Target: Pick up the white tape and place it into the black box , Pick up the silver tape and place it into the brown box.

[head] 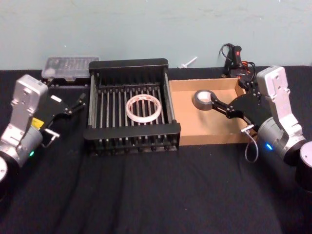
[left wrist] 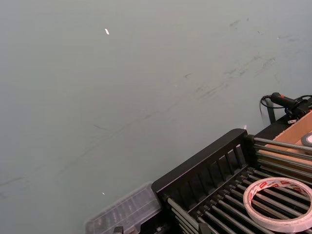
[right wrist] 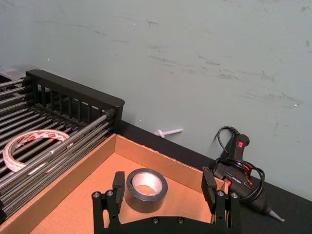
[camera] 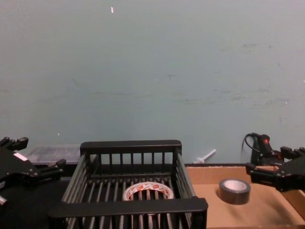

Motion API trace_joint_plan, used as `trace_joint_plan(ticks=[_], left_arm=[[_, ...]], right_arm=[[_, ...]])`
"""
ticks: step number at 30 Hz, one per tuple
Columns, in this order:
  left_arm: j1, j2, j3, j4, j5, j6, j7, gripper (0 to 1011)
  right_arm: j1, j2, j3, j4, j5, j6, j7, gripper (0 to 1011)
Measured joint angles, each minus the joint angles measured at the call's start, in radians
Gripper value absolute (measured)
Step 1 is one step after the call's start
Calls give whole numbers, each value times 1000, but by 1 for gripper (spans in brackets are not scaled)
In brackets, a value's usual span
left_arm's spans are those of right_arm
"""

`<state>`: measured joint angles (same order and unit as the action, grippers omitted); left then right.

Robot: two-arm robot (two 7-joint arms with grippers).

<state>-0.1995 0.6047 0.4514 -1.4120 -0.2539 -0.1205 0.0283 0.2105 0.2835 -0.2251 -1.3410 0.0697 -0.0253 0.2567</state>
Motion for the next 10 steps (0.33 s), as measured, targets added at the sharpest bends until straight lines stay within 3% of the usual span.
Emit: trace_joint_plan(ticks=[10], left_arm=[[0, 0, 0, 0, 0, 0, 0, 1002]], right_arm=[[0, 0, 0, 0, 0, 0, 0, 1002]])
